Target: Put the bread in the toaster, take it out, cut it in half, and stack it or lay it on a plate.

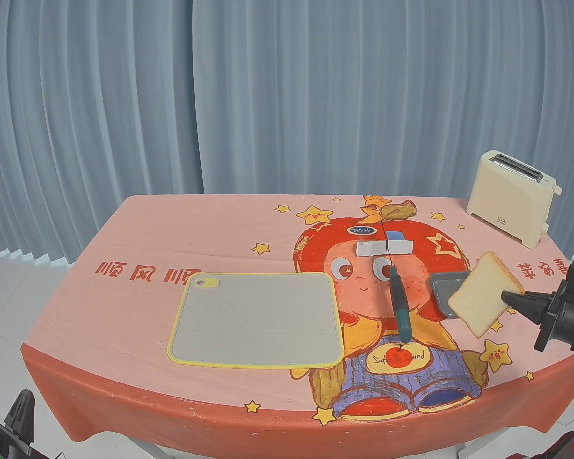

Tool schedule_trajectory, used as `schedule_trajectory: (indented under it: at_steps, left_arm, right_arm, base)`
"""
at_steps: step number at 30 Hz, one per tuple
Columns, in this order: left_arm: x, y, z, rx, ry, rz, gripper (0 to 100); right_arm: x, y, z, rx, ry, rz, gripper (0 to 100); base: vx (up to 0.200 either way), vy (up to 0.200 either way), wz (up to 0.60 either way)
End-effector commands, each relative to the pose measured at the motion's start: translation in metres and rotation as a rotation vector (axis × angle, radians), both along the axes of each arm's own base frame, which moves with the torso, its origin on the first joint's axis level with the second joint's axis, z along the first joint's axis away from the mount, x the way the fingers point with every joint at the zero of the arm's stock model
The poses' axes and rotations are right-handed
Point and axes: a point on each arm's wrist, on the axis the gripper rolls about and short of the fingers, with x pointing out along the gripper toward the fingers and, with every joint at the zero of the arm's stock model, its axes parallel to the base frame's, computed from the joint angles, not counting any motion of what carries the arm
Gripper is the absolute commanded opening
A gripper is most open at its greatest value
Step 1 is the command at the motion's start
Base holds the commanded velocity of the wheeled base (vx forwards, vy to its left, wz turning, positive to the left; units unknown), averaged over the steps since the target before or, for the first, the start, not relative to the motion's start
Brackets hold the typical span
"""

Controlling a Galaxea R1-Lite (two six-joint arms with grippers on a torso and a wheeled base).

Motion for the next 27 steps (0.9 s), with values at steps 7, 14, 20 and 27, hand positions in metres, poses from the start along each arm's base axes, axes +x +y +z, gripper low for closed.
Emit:
schedule_trajectory:
  at_steps: [7,14,20,27]
  left_arm:
    - [0.001,0.0,-0.005,0.0,0.019,0.001,0]
    - [0.001,0.0,-0.005,0.001,0.019,0.0,0]
    - [0.001,0.0,-0.005,0.0,0.019,0.001,0]
    - [0.001,0.0,-0.005,0.003,0.019,0.0,0]
  right_arm:
    - [-0.011,0.014,-0.008,-0.004,0.022,0.088,0]
    - [-0.012,0.014,-0.006,-0.005,0.007,0.084,0]
    - [-0.011,0.011,0.0,-0.008,-0.02,0.044,0]
    - [-0.012,0.007,0.003,-0.025,-0.049,-0.014,0]
  base:
    - [0.0,0.0,0.0]
    - [0.0,0.0,0.0]
    - [0.0,0.0,0.0]
    - [0.0,0.0,0.0]
